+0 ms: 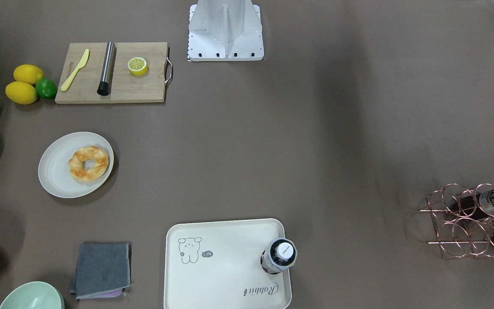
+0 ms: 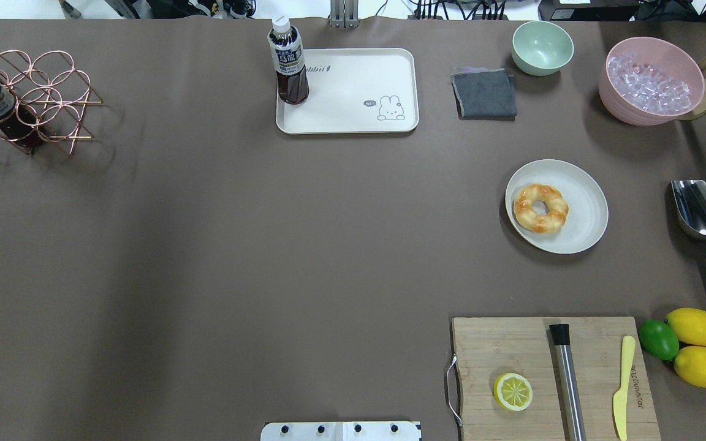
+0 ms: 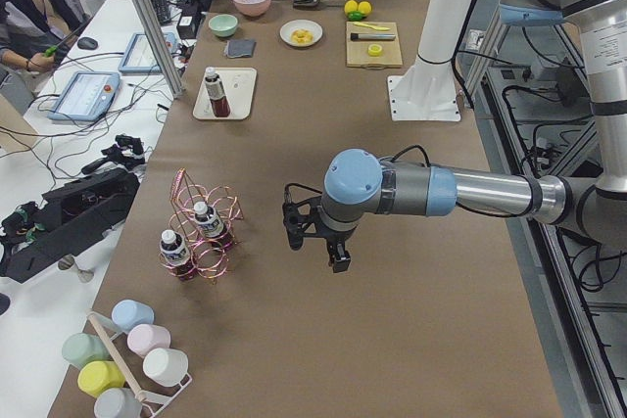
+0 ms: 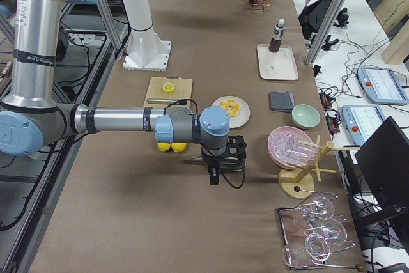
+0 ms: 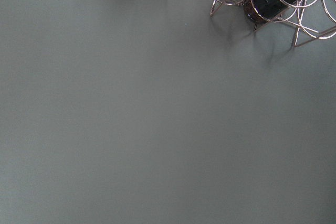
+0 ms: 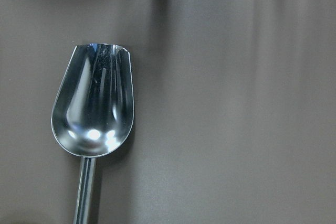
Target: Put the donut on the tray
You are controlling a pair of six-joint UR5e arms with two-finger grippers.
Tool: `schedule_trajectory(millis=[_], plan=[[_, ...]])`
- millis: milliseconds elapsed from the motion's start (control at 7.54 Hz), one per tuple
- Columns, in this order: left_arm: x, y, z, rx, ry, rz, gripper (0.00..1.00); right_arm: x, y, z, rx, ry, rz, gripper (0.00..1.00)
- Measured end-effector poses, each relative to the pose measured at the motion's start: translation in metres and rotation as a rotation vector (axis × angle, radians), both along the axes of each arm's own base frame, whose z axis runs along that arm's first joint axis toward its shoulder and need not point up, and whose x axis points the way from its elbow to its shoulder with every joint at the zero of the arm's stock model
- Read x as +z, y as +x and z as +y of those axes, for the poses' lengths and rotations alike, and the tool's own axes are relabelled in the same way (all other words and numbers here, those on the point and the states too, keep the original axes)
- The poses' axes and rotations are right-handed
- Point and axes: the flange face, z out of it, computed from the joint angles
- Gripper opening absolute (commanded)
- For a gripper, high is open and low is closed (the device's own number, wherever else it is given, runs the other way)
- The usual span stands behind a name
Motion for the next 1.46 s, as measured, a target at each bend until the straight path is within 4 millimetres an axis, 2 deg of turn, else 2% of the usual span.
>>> schedule_trajectory(millis=[796, 1194, 1459], plan=[[0.0, 0.0, 0.0, -0.001, 0.0, 0.0, 0.99, -0.004, 0.0, 0.003, 0.005, 0.001, -0.011, 1.0], [0.0, 0.0, 0.0, -0.001, 0.001, 0.0, 0.99, -0.013, 0.008, 0.002, 0.028, 0.016, -0.018, 1.0], [-0.001, 0.0, 0.0, -0.001, 0.002, 0.0, 0.99, -0.01, 0.012, 0.004, 0.042, -0.002, -0.056, 1.0]])
